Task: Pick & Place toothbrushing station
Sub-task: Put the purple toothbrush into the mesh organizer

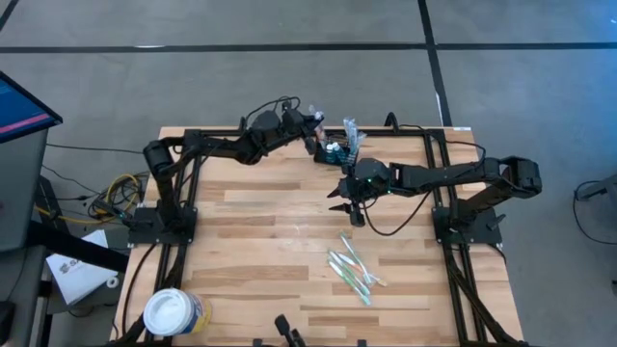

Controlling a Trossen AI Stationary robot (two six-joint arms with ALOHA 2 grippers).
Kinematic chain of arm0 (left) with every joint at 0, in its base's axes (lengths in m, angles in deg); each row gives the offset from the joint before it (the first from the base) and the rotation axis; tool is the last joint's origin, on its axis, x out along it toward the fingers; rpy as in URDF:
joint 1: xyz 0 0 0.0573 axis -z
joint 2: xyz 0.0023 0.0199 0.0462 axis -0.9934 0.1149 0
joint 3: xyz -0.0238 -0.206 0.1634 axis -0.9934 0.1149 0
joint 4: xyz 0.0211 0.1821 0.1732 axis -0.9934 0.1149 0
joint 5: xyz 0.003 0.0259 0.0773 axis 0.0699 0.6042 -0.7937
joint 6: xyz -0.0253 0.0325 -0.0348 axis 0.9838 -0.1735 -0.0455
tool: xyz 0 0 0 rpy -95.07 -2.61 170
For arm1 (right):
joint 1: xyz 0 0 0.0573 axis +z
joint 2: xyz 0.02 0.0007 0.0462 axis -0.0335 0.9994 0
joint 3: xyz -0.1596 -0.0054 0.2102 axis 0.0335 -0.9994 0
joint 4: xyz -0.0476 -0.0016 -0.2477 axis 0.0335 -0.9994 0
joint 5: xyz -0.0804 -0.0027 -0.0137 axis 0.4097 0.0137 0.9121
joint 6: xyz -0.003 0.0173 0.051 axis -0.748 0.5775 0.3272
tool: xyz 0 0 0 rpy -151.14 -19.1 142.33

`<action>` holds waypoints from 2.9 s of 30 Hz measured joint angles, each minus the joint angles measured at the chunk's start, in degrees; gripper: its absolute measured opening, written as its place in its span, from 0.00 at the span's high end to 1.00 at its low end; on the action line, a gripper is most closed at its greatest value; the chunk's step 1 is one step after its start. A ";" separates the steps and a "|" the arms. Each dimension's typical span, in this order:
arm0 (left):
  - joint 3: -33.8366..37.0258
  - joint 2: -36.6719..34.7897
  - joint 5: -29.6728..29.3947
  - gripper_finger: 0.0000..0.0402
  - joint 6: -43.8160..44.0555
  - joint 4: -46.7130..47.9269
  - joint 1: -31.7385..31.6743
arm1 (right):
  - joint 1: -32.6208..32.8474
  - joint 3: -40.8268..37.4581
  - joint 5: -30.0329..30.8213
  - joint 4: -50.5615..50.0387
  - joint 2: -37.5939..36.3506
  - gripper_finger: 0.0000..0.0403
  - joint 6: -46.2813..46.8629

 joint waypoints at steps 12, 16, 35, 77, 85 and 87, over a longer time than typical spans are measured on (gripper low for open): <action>0.04 0.65 -0.40 0.98 1.45 0.26 0.00 | 0.00 0.00 0.00 0.00 0.00 0.58 0.00; 0.02 1.16 -0.49 0.98 1.68 0.05 0.00 | 0.00 0.00 0.00 0.03 0.00 0.58 0.00; 0.04 6.29 -1.26 0.98 3.19 -3.55 -0.22 | 0.00 0.00 0.01 0.39 0.00 0.58 -0.01; 0.09 7.47 -0.41 0.97 7.56 -1.17 -0.66 | -0.01 0.00 0.02 1.66 0.00 0.58 0.00; 0.09 7.47 -0.25 0.88 7.71 -1.18 -0.64 | -0.02 0.00 0.02 1.64 0.00 0.58 0.00; 0.09 7.47 -0.25 0.86 7.71 -1.00 -0.63 | -0.01 0.00 0.02 1.64 0.00 0.58 0.00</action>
